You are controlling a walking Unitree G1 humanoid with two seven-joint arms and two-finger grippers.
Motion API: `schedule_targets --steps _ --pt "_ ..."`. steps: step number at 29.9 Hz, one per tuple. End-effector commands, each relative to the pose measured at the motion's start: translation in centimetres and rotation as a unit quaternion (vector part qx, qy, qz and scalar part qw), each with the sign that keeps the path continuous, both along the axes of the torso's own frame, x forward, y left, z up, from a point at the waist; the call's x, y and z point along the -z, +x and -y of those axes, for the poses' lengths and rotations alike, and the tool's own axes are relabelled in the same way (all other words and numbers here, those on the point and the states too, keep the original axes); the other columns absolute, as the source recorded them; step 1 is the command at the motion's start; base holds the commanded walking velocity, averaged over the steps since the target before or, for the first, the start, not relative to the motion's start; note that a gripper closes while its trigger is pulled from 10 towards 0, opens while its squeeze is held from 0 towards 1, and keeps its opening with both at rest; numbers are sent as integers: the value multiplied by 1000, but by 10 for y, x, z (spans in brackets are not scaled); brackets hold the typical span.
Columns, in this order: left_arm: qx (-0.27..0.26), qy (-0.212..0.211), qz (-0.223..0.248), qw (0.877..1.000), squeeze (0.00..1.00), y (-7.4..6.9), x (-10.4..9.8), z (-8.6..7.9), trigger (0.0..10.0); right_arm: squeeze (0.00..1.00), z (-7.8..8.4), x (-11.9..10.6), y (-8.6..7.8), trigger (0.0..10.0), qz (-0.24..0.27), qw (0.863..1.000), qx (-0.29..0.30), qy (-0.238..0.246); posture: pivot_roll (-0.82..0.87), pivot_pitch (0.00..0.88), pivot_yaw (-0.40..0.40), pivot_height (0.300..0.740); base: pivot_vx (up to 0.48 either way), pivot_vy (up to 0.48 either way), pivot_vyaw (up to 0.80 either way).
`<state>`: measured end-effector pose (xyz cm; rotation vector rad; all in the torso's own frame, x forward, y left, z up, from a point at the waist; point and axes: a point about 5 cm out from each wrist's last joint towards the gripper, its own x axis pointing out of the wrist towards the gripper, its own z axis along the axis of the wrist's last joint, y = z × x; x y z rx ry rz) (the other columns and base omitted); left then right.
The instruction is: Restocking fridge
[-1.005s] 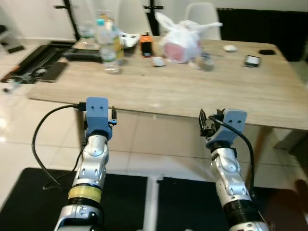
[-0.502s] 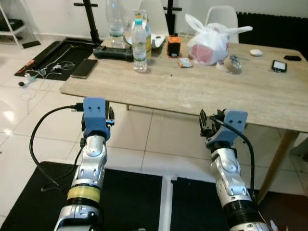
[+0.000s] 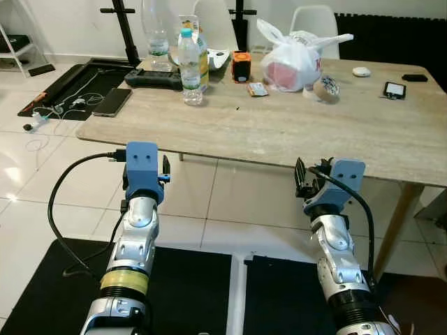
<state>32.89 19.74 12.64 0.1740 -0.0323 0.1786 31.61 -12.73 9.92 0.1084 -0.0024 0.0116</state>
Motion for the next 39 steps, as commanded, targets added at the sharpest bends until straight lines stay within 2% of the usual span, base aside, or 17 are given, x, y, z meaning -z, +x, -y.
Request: schedule_targets --steps 1,15,21,28,39 --pt "3 6 -10 1000 0 1 2 3 10000 0 2 4 -1 10000 -10 1000 4 0 37 0 -3 740 0 -401 0" --pt "-1 1 -14 1000 0 1 4 1 10000 0 2 5 -2 10000 -12 1000 3 0 38 0 -4 740 0 -59 0" --pt "6 3 -17 1000 0 1 4 2 10000 0 1 5 -2 10000 -11 1000 3 0 37 0 -3 740 0 0 0" --pt "39 2 -20 999 0 0 5 7 10000 0 3 3 -1 10000 -8 1000 6 -3 38 0 -4 740 0 0 0" --pt "44 2 -20 999 0 0 5 7 10000 0 2 3 -1 10000 -7 1000 6 -6 40 0 -4 740 0 0 0"
